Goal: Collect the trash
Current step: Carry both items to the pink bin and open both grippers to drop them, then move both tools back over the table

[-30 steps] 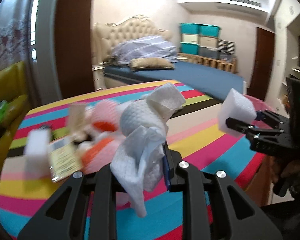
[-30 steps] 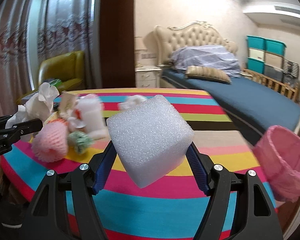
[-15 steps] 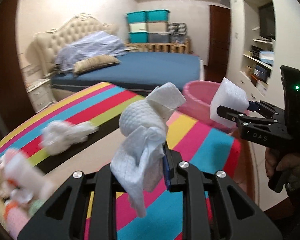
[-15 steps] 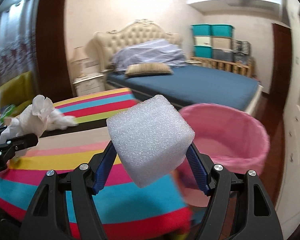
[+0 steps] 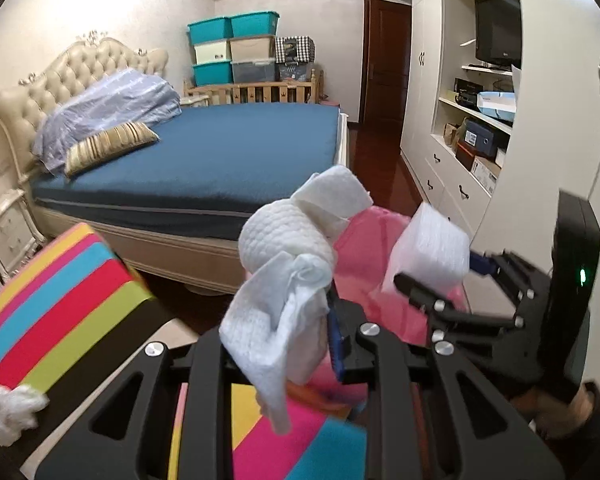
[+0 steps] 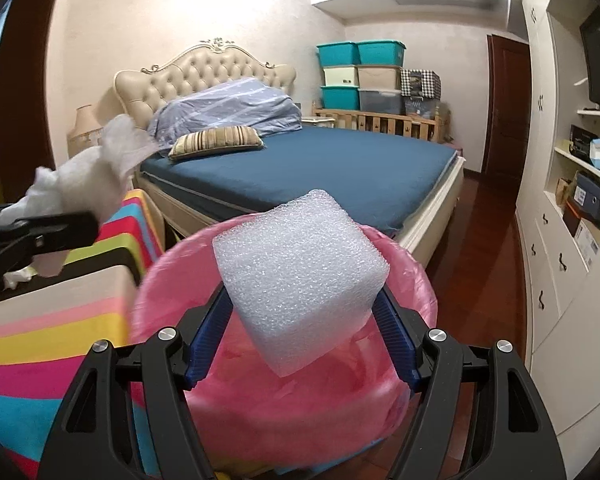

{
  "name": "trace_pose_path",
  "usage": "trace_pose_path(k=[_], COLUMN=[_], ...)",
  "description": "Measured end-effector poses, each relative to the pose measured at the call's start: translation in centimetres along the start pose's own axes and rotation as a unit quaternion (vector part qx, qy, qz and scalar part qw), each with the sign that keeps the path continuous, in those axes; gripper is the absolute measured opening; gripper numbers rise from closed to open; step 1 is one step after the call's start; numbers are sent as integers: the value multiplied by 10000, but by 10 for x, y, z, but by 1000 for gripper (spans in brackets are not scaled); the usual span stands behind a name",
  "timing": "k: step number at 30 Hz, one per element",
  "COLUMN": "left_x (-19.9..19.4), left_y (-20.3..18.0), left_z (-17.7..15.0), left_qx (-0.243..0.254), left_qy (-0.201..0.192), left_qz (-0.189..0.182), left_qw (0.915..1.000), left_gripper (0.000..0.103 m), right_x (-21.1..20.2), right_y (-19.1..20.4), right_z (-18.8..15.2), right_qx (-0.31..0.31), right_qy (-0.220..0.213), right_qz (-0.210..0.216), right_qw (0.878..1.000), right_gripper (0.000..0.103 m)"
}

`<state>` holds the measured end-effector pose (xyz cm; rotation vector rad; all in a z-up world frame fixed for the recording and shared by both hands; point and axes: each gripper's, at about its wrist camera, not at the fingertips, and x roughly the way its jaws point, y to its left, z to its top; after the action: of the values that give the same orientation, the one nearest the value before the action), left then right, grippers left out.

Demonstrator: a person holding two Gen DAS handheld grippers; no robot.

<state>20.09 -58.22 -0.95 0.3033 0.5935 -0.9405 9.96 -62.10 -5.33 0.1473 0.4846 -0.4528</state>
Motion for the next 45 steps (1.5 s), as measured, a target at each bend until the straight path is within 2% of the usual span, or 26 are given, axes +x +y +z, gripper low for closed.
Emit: trace_pose_path(k=[5, 7, 8, 9, 10, 12, 16, 18, 20, 25, 29, 32, 38, 41, 45], left_x=[51, 63, 66, 65, 66, 64, 42, 22, 5, -45, -95, -133, -213, -252, -311], left_y=[-12, -14, -12, -9, -6, 5, 24, 32, 34, 50, 72, 89, 122, 147, 182], left_z=[26, 31, 31, 30, 29, 24, 12, 3, -6, -31, -56, -79, -125, -150, -188], left_qx=[-81, -85, -92, -114, -142, -224, -304, -217, 0, 62, -136, -298, -496, -910, -1424], left_qy=[102, 142, 182, 174, 114, 81, 1, -108, -250, -340, -291, -257, -530, -523, -627], left_qz=[-113, -102, -47, -13, 19, 108, 101, 346, 746, 1369, 1394, 1544, 2462, 2613, 2995], left_qw=[9999, 9998, 9998, 9998, 9998, 9997, 9995, 9991, 9969, 9900, 9897, 9872, 9665, 9595, 9413], left_gripper=[25, 29, 38, 49, 54, 72, 79, 95, 96, 98, 98, 98, 98, 98, 98], right_x=[13, 15, 16, 15, 13, 10, -1, -11, -22, -45, -60, -67, -82, -87, -101], right_y=[-12, -13, -14, -15, -15, -18, -21, -20, -15, 11, 40, 73, 153, 196, 255], right_z=[-4, -7, -10, -10, -12, -17, -20, -20, -19, -12, -7, -6, -9, -15, -29], right_qx=[-88, -145, -171, -171, -155, -94, 24, 87, 63, -77, -9, -93, -465, -685, -1066], right_qy=[118, 154, 191, 186, 166, 157, 117, 35, -33, -140, -259, -191, -100, 45, 165], right_qz=[-6, -1, -5, -19, -34, -31, -122, -128, -137, 13, 282, 696, 1371, 1766, 2329], right_qw=[9999, 9998, 9997, 9997, 9997, 9998, 9999, 9999, 9999, 9999, 9993, 9973, 9894, 9819, 9665], right_gripper=[69, 73, 79, 81, 84, 85, 85, 85, 85, 85, 85, 85, 85, 85, 85])
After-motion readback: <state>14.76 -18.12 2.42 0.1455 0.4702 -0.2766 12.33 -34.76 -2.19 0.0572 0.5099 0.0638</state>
